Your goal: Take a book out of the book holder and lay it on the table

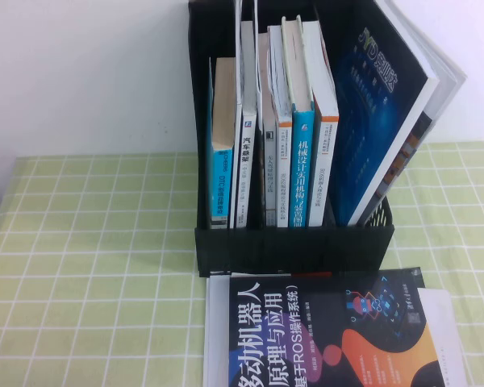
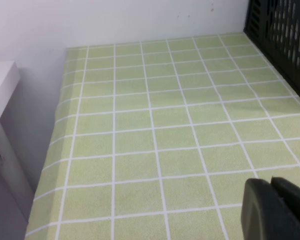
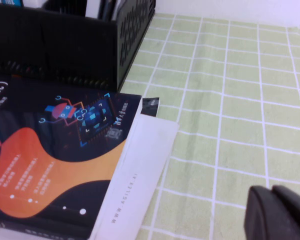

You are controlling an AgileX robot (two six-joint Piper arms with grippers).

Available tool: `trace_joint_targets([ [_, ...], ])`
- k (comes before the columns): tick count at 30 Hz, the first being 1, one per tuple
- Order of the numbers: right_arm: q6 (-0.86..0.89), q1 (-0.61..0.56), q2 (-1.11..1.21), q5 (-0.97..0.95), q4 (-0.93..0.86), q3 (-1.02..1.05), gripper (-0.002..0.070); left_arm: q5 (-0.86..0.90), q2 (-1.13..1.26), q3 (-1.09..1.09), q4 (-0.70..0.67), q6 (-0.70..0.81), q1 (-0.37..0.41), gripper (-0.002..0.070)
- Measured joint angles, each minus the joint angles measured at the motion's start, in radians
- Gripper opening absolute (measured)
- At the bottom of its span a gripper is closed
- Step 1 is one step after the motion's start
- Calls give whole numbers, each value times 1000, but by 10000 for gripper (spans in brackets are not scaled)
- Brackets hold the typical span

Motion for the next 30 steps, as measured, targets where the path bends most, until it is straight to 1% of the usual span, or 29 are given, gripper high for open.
trace_joint_targets([
  [30,-1,0,0,0,14,0,-2,-4,0,0,0,-4,0,-3],
])
